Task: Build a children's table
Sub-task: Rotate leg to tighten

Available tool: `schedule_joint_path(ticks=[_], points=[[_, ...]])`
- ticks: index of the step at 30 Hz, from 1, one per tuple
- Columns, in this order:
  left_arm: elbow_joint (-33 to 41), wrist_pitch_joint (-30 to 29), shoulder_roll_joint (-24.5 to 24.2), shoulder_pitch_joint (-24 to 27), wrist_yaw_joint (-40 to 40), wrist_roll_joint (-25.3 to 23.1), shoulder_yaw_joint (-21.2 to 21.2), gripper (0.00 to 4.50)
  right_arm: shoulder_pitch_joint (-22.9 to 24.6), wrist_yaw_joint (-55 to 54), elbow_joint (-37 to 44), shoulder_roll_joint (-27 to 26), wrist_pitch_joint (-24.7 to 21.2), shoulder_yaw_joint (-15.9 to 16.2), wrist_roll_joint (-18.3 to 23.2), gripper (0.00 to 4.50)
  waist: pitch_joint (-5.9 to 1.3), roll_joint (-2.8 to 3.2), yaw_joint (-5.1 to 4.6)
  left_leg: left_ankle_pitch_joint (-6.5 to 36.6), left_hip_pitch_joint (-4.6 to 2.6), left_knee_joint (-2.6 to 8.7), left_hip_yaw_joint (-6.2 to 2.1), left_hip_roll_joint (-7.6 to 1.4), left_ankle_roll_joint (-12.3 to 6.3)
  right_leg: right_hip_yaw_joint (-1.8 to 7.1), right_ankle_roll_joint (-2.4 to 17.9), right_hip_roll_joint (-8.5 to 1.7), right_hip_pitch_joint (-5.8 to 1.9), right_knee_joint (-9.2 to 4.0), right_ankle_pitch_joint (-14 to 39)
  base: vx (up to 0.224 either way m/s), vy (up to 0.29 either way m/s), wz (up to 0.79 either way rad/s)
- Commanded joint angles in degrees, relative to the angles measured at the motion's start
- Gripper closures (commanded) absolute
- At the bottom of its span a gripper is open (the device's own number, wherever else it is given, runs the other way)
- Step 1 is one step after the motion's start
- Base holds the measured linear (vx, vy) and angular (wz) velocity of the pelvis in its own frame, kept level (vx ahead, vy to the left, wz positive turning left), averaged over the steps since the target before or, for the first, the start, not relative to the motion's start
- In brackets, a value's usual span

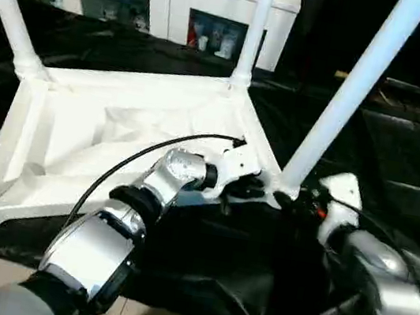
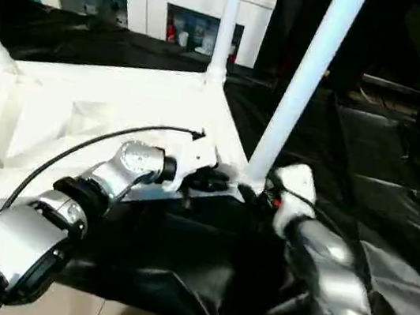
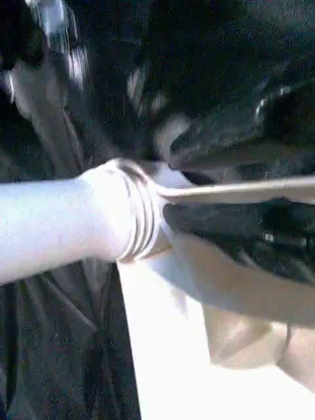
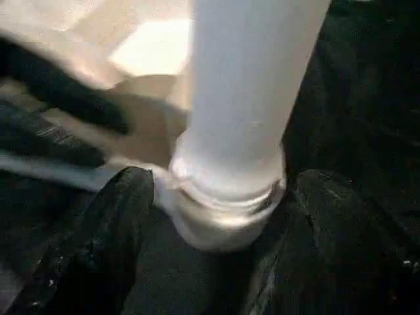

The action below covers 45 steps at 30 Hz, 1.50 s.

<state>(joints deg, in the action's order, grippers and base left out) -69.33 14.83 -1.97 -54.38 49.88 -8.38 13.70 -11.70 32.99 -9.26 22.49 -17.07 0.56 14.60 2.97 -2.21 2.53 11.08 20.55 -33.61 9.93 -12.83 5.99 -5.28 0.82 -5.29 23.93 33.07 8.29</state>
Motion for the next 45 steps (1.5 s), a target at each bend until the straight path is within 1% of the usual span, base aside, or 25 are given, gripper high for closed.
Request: schedule_joint_path(ticks=[1,5,7,8,10,13,14,17,18,19,20,21,23,24,27,28,30,32,33,35,36,37,40,41,45], points=[[1.8,0.07,-0.14,-0.66,0.94,1.26,-1.08,3.26,0.65,3.32,3.31,1.0,-2.63,-0.09,3.26,0.73,-3.97,-0.6,0.16,9.83,0.33,3.52,0.52,-0.04,-7.3,2.18,10.29,-2.5,-4.16,-3.77,14.94,0.0,0.0,0.0],[5.77,-2.67,-2.26,-0.08,4.22,4.62,-3.57,3.07,2.87,10.55,8.65,4.5,-5.57,-0.38,7.48,0.73,-3.88,-0.73,0.42,9.35,0.35,3.55,0.41,-0.3,-7.56,2.23,10.68,-2.57,-4.18,-3.63,15.13,0.0,0.0,0.0],[11.94,-6.72,-5.23,2.46,10.81,7.08,-3.81,2.81,3.38,14.67,12.42,5.61,-9.63,-1.41,12.88,0.73,-3.81,-0.75,0.19,9.71,0.34,3.62,0.43,-0.27,-7.38,2.18,10.63,-2.5,-4.1,-3.68,16.17,0.0,0.0,0.0],[11.94,-6.72,-5.23,2.46,10.81,7.08,-3.81,2.74,3.38,14.67,12.42,5.61,-9.63,-1.41,12.88,0.73,-3.72,-0.7,0.22,9.75,0.34,3.66,0.45,-0.37,-7.31,2.26,10.95,-2.62,-4.04,-3.66,16.56,0.0,0.0,0.0],[19.38,-12.28,-8.2,6.09,18.05,8.86,-2.59,2.74,2.59,14.9,13.41,4.95,-10.97,-1.6,14.6,0.73,-3.78,-0.49,0.07,9.55,-0.04,3.84,0.39,-0.71,-6.49,2.37,11.83,-2.71,-3.85,-3.29,16.06,0.0,0.0,0.0],[33.45,-22.27,-15.24,13.64,26.94,9.96,1.07,2.74,-0.51,11.52,11.33,1.44,-11.16,-0.55,13.33,0.73,-3.86,-0.3,-0.51,8.65,0.06,4.06,0.4,-0.78,-4.76,2.48,12.14,-2.49,-3.58,-2.91,15.36,0.0,0.0,0.0],[36.64,-24.36,-17.32,15.58,27.84,9.55,1.99,2.74,-1.5,10.26,9.87,0.35,-10.51,0.12,11.85,0.73,-3.88,0.11,-0.66,8.86,-0.34,4.12,0.45,-0.93,-3.77,2.61,12.34,-2.56,-3.23,-2.75,14.95,0.0,0.0,0.0],[44.75,-28.17,-22.85,21.25,28.57,8.14,3.33,2.74,-3.64,9.06,6.64,-2.75,-9.6,2.69,9.75,0.73,-3.65,0.28,-0.91,10.44,-0.52,4.42,0.44,-0.95,-2.08,2.64,12.58,-2.36,-3.15,-2.52,14.27,0.0,0.0,0.0],[46.69,-29.25,-23.87,22.77,27.23,7.48,3.0,2.74,-4.47,8.85,5.67,-4.17,-9.57,3.36,9.93,0.73,-3.53,0.35,-0.94,10.86,-0.62,4.38,0.61,-0.76,-1.99,2.65,12.13,-2.14,-3.01,-2.8,14.87,0.0,0.0,0.0],[47.58,-29.82,-24.26,23.44,26.41,7.15,2.77,2.74,-4.89,8.73,5.21,-4.87,-9.58,3.64,10.09,0.73,-3.49,0.38,-0.75,11.88,-1.08,4.34,0.73,-0.8,-1.66,2.76,12.08,-2.19,-2.67,-2.92,15.3,0.0,0.0,0.0],[49.94,-31.04,-24.97,25.0,24.96,6.84,2.16,2.74,-6.01,8.26,3.78,-6.79,-9.5,4.1,10.56,0.73,-3.54,0.25,-0.79,12.04,-0.79,4.4,0.64,-0.77,-1.28,2.77,11.85,-2.27,-2.95,-2.78,15.55,0.0,0.0,0.0],[50.55,-31.41,-25.1,25.34,24.75,6.85,2.02,2.74,-6.26,8.13,3.44,-7.19,-9.39,4.2,10.57,0.73,-3.59,0.41,-0.7,11.94,-0.85,4.46,0.57,-0.85,-1.03,2.75,11.81,-2.34,-2.98,-2.67,15.5,0.0,0.0,0.0],[54.92,-34.61,-25.62,27.46,23.21,6.79,1.02,2.74,-8.01,6.43,0.22,-10.12,-8.1,4.28,9.97,0.73,-3.58,0.2,-0.66,12.18,-1.0,4.47,0.62,-0.89,-0.3,2.91,11.51,-2.37,-2.83,-2.61,15.5,0.0,0.0,0.0],[55.84,-35.2,-25.71,27.94,22.65,6.56,0.76,2.74,-8.47,5.88,-0.76,-10.86,-7.6,4.26,9.65,0.73,-3.41,0.18,-0.78,11.94,-0.69,4.57,0.58,-0.77,-0.27,2.94,11.35,-2.34,-2.91,-2.69,15.83,0.0,0.0,0.0],[56.23,-34.85,-25.56,28.8,16.17,3.23,-0.32,2.74,-11.88,0.71,-7.79,-15.33,-3.56,2.8,7.7,0.73,-3.49,0.19,-1.21,12.82,-0.43,4.45,0.49,-0.4,0.51,2.92,10.0,-2.34,-2.96,-2.91,18.57,0.0,0.0,0.0],[55.9,-34.76,-25.26,28.84,13.91,2.64,-0.89,2.74,-13.15,-1.65,-10.09,-16.82,-2.08,1.77,7.35,0.73,-3.46,0.16,-1.19,12.84,-0.58,4.42,0.52,-0.38,0.67,3.01,9.48,-2.37,-2.77,-3.06,19.61,0.0,0.0,0.0],[57.45,-35.91,-25.54,29.53,9.74,1.84,-1.43,2.74,-16.75,-8.35,-16.2,-20.09,1.49,-1.95,7.22,0.73,-3.49,0.11,-1.3,13.05,-0.57,4.4,0.49,-0.34,0.99,3.12,9.29,-2.36,-2.68,-2.99,20.13,0.0,0.0,0.0],[58.4,-36.39,-25.76,30.09,8.14,1.62,-1.73,2.74,-19.41,-13.65,-20.46,-20.92,3.73,-5.01,7.63,0.73,-3.4,0.01,-1.3,13.61,-0.65,4.35,0.48,-0.17,1.32,3.08,8.39,-2.14,-2.57,-3.07,21.9,0.0,0.0,0.0],[58.4,-36.39,-25.76,30.09,8.14,1.62,-1.73,2.74,-19.41,-13.65,-20.46,-20.92,3.73,-5.01,7.63,0.73,-3.4,0.1,-1.25,13.5,-0.74,4.37,0.48,-0.26,1.51,3.1,8.31,-2.25,-2.44,-3.04,21.81,0.0,0.0,0.0],[59.29,-37.09,-26.19,30.6,7.19,1.18,-1.66,2.74,-21.12,-17.41,-23.44,-20.58,5.51,-7.34,7.95,0.73,-3.36,0.22,-1.26,13.83,-0.88,4.32,0.56,-0.16,1.41,3.09,8.02,-1.98,-2.28,-3.1,21.32,0.0,0.0,0.0],[59.54,-37.15,-26.38,30.78,7.08,1.03,-1.53,2.74,-21.41,-18.12,-24.06,-20.35,5.76,-7.95,8.12,0.73,-3.44,-0.33,-1.25,13.77,-0.93,4.21,0.66,-0.16,1.22,3.07,7.86,-1.92,-2.23,-3.13,21.24,0.0,0.0,0.0],[59.73,-37.33,-26.44,31.01,6.5,0.77,-1.67,2.74,-21.98,-19.09,-25.45,-19.75,7.07,-8.72,7.73,0.73,-3.43,0.0,-1.05,13.78,-1.03,4.25,0.65,-0.13,1.15,3.1,7.93,-1.83,-2.16,-2.95,20.87,0.0,0.0,0.0],[59.42,-36.84,-26.62,31.34,5.24,0.1,-1.97,2.74,-23.18,-21.86,-28.59,-18.17,9.96,-10.78,7.25,0.73,-3.59,0.01,-0.9,13.08,-1.01,4.11,0.79,-0.08,1.08,3.18,8.21,-1.7,-2.12,-2.7,18.91,0.0,0.0,0.0],[58.91,-36.13,-27.03,31.58,4.38,-0.31,-1.77,2.74,-24.25,-23.79,-31.39,-17.33,11.61,-12.86,7.54,0.73,-3.64,-0.01,-0.96,12.52,-0.93,4.11,0.81,-0.07,1.09,3.27,8.68,-1.57,-2.1,-2.45,17.55,0.0,0.0,0.0],[59.12,-36.04,-27.46,32.11,3.53,-0.3,-1.41,2.74,-25.51,-25.04,-34.67,-15.81,13.83,-14.79,7.21,0.73,-3.69,-0.01,-0.7,12.33,-1.11,3.87,1.15,0.09,0.64,3.68,9.18,-1.22,-1.94,-2.2,15.67,0.0,0.0,0.0]])
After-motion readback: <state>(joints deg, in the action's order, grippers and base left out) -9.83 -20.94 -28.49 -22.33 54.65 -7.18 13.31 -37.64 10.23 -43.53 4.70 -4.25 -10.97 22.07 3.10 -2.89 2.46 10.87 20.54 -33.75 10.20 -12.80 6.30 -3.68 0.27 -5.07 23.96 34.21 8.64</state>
